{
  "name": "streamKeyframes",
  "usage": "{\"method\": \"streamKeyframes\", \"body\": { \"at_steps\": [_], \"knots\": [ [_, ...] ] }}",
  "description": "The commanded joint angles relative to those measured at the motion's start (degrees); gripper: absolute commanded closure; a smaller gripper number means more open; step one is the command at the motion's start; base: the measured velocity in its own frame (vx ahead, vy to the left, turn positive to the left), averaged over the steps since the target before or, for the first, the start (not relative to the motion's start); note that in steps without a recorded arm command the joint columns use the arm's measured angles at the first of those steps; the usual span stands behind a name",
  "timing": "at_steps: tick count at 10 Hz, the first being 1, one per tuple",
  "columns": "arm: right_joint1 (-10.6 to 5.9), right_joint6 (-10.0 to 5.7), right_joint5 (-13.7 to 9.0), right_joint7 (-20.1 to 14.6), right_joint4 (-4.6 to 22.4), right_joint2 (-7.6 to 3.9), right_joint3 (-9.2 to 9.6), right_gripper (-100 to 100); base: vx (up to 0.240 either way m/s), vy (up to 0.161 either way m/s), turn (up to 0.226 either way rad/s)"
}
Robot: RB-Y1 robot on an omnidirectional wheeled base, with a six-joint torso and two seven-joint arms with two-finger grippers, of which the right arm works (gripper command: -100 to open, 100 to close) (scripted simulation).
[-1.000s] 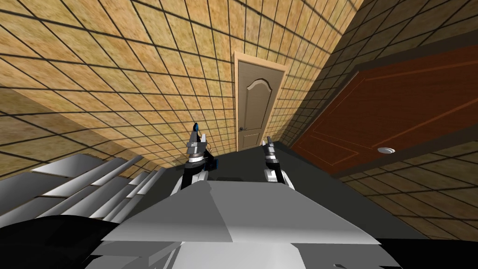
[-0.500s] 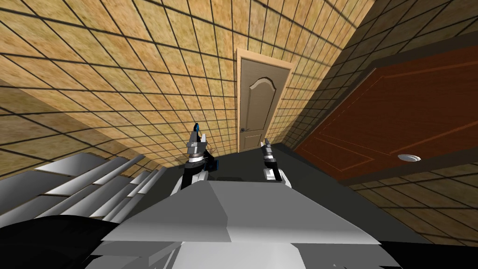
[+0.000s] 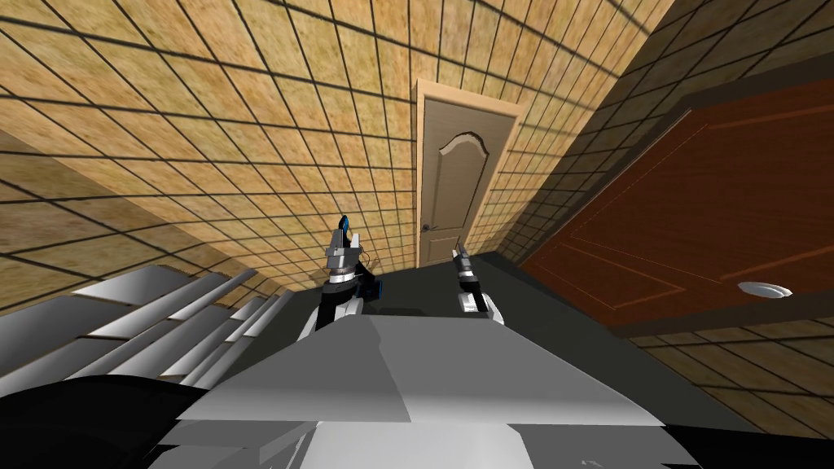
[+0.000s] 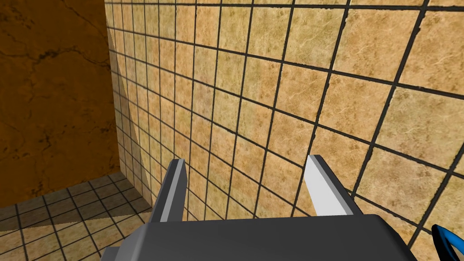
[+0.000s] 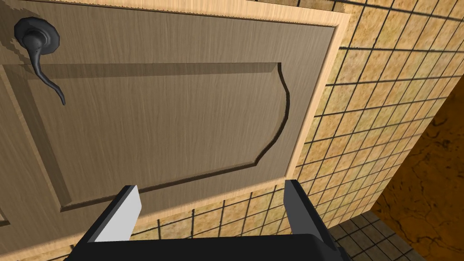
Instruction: Pull the door open
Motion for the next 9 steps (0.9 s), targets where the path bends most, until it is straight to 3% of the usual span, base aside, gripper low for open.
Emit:
{"method": "streamKeyframes", "body": {
  "at_steps": [1,9],
  "knots": [
    [-0.75,-0.54,-0.1,0.0,2.0,-0.12,-0.05,-100,0.07,0.001,0.02],
    [-6.94,-2.76,-0.7,-0.5,15.9,-1.97,-0.3,-100,0.08,-0.004,0.055]
  ]
}}
